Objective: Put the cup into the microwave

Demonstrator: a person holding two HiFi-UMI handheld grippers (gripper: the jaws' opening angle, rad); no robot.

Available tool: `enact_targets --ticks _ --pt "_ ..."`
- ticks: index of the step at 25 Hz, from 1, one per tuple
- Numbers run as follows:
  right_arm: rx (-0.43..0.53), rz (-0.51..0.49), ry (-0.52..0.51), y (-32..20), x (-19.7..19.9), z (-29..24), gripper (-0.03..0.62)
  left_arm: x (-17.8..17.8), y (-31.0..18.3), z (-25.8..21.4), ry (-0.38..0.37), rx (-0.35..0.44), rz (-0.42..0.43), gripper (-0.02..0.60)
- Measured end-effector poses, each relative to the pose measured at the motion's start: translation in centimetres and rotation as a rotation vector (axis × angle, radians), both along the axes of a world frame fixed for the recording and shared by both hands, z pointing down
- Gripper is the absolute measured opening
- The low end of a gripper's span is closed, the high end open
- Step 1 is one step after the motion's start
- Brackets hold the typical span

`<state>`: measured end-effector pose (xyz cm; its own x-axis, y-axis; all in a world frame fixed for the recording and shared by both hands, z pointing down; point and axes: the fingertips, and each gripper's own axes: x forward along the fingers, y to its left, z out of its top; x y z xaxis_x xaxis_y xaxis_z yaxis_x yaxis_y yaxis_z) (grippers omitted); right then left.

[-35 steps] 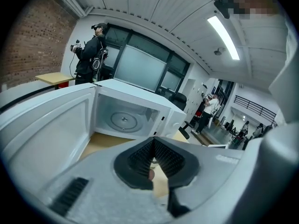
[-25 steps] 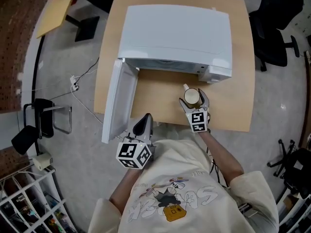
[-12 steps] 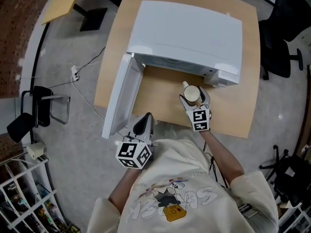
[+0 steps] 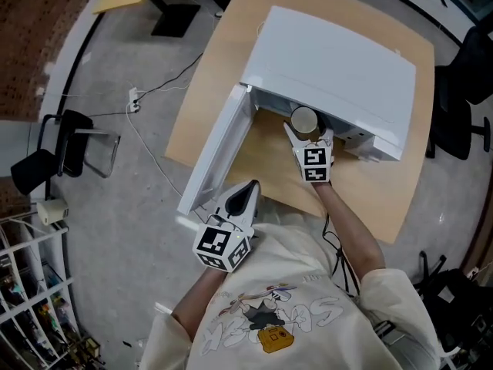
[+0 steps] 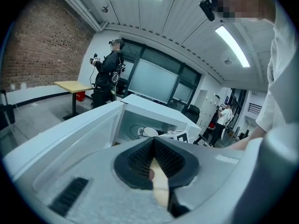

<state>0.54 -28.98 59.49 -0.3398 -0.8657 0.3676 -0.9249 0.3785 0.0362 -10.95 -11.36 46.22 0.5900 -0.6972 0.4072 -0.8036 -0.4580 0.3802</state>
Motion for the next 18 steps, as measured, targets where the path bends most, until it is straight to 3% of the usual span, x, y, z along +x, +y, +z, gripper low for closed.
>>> enact_targets --ticks 8,18 --pt "0.026 0.063 0.002 -7.5 -1.5 0.9 0.405 -2.4 -0.6 -1.1 -0.032 0.042 0.024 0.006" --pt "0.056 0.114 -0.041 -9.7 -1.6 0.9 0.421 -3.7 -1.2 -1.2 -0.029 0.036 0.044 0.006"
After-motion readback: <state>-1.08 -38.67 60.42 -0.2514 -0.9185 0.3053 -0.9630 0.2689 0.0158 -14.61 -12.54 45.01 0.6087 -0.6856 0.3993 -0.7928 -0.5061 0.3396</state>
